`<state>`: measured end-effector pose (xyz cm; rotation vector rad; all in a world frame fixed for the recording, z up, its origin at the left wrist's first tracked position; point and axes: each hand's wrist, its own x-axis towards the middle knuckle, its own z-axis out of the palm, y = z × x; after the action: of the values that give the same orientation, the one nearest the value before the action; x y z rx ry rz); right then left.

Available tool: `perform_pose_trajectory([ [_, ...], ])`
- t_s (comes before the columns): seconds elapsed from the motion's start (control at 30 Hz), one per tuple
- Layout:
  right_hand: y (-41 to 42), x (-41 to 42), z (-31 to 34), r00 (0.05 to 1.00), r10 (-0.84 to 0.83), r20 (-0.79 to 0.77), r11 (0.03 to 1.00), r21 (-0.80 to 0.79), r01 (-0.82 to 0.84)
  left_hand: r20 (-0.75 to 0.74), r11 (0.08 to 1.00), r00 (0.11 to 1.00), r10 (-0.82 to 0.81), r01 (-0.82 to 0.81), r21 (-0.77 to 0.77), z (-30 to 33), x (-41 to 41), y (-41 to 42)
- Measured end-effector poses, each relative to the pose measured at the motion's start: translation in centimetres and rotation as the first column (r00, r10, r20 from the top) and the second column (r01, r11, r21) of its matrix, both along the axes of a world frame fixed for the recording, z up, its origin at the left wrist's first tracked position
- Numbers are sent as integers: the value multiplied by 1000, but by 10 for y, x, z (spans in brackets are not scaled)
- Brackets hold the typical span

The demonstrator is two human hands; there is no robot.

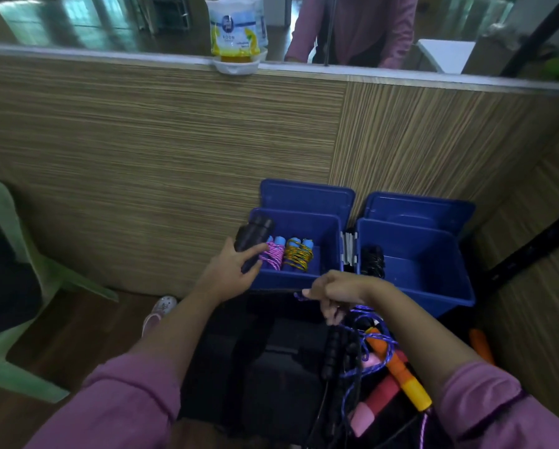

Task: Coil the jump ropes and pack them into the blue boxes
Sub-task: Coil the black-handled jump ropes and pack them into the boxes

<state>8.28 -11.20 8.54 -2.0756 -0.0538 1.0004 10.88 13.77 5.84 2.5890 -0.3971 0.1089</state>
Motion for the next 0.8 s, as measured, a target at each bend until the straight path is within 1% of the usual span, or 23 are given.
perform_pose_trajectory([
  [0.07,-7,3,11,997,43,70,998,-55,-39,25,988,990,-137,135,82,-3,-2,1],
  [0.13,-15,6,21,970,87,229,993,-100,-66,4,958,970,-244,240,159,-5,-4,4],
  [0.2,-21,10,27,899,162,407,983,-144,-112,-44,931,950,-308,310,194,-4,-8,6],
  [0.23,-21,12,28,860,198,471,977,-164,-135,-74,917,942,-327,336,217,-2,-12,5],
  [0.3,-18,16,29,813,238,531,970,-178,-168,-146,878,915,-375,401,262,2,-18,-2],
  [0.37,-14,21,28,789,262,555,965,-170,-201,-230,822,858,-459,509,255,6,-25,-11],
  [0.43,-12,24,25,783,286,553,958,-150,-244,-272,777,804,-528,587,228,8,-35,-20],
  [0.47,-13,26,23,785,294,546,955,-132,-266,-261,770,796,-547,600,217,9,-40,-23],
  [0.53,-16,27,19,803,294,518,952,-87,-293,-201,772,793,-575,607,190,12,-47,-27],
  [0.6,-19,26,14,854,222,470,965,21,-263,-84,763,779,-622,627,159,16,-50,-28],
  [0.67,-18,23,11,925,75,373,965,207,-162,67,749,751,-656,638,179,18,-47,-26],
  [0.7,-18,22,8,950,-15,313,949,303,-85,123,754,746,-655,634,174,18,-45,-25],
  [0.77,-20,20,1,967,-195,163,886,452,103,171,777,759,-629,620,107,19,-40,-22],
  [0.8,-20,18,-3,962,-250,109,858,485,168,174,796,779,-603,603,60,21,-37,-21],
])
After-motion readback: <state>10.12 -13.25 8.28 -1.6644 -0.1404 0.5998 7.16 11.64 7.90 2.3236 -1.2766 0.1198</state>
